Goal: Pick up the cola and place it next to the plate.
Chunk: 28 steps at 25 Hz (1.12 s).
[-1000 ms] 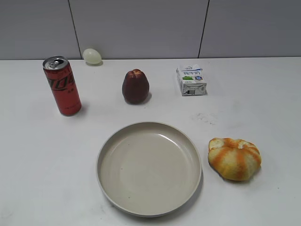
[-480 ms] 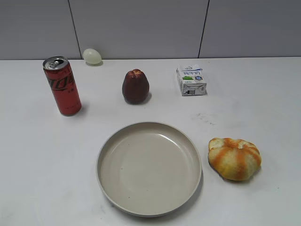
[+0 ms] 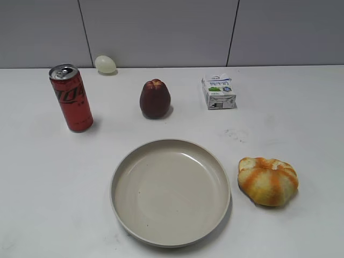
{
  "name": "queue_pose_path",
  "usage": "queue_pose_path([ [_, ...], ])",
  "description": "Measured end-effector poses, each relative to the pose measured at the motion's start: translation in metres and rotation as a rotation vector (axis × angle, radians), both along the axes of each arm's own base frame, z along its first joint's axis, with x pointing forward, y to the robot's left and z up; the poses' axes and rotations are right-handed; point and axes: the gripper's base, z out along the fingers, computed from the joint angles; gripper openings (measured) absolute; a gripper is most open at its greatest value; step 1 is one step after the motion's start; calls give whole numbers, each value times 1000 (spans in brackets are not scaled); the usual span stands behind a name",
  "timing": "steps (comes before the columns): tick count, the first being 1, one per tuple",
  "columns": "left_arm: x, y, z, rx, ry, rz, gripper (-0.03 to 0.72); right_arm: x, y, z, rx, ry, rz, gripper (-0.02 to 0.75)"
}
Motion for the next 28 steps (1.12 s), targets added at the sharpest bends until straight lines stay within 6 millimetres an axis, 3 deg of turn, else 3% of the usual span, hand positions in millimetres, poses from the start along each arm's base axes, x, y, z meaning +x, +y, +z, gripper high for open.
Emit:
queue_pose_path([
  [6,48,-3,-8,-3,304,-4,494,0,0,0,0,0,0,531],
  [12,102,-4,1,7,461,-1,492,0,0,0,0,0,0,531],
  [16,141,-7,13,71,486,-46,583,0,0,0,0,0,0,531],
  [20,181,-22,31,94,426,-117,644,0,0,0,0,0,0,531],
  [28,270,-71,49,106,459,-244,649,0,0,0,0,0,0,531],
])
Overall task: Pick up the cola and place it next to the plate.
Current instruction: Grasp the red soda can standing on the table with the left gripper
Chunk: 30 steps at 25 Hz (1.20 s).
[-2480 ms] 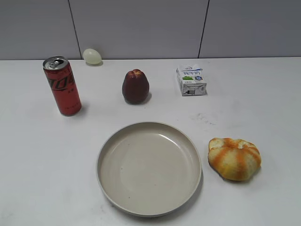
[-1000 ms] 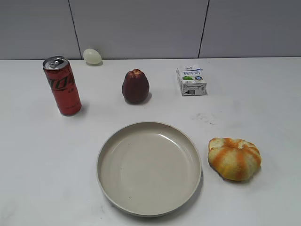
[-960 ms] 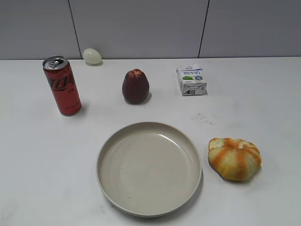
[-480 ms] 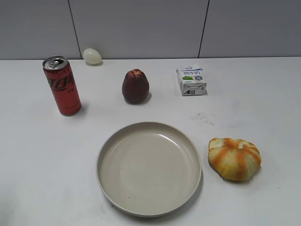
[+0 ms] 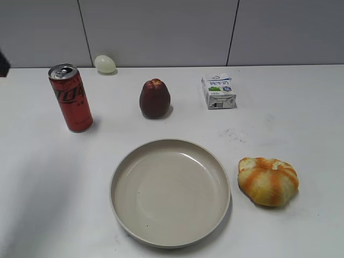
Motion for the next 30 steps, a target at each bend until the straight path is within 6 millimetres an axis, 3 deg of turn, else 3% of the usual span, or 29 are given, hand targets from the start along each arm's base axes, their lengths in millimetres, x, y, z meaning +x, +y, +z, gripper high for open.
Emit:
queue_pose_path([
  [8,78,-38,-14,-18,143,-53,638,0,0,0,0,0,0,531],
  [12,103,-49,-28,-12,174,-81,632,0,0,0,0,0,0,531],
  [30,133,-47,-82,61,234,-97,621,0,0,0,0,0,0,531],
])
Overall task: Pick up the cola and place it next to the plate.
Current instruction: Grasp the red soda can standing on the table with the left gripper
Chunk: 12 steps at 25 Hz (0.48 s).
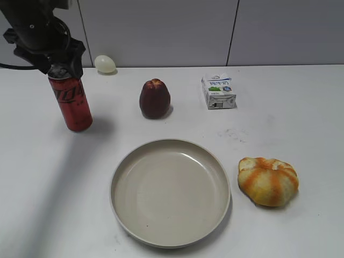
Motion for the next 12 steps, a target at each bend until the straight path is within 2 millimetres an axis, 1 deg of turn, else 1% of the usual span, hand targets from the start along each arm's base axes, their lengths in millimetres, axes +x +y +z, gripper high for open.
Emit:
queue_pose_path([
  [8,3,0,-11,-16,33,8,592,0,0,0,0,0,0,531],
  [12,2,0,-11,-18,49,8,584,0,0,0,0,0,0,531],
])
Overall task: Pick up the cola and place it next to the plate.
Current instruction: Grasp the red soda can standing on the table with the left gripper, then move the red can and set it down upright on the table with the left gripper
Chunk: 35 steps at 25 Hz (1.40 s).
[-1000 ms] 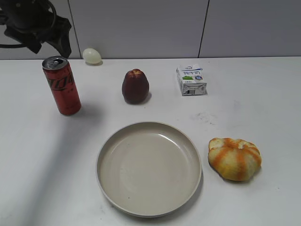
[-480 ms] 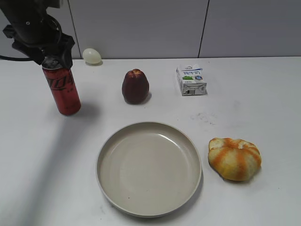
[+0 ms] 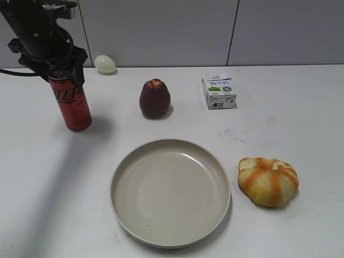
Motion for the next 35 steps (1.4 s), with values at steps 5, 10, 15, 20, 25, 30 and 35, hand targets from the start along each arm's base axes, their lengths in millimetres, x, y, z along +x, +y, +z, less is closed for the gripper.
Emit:
queue_pose_path([
  [5,-1,1,-1,3,14,-1,521,0,0,0,0,0,0,531],
  [10,-9,-6,8,11,24,-24,521,0,0,0,0,0,0,531],
  [15,-33,-41,43,4,-59,-128,521,0,0,0,0,0,0,531],
  [20,-54,-85,48,-29,-92,-239,521,0,0,0,0,0,0,531],
  [25,-60,-120,37,-55,-118,-308,521,0,0,0,0,0,0,531],
  [30,-55,-140,19,-51,-109,-339,521,0,0,0,0,0,0,531],
  [35,-56,-153,2,-45,-89,-361,521,0,0,0,0,0,0,531],
])
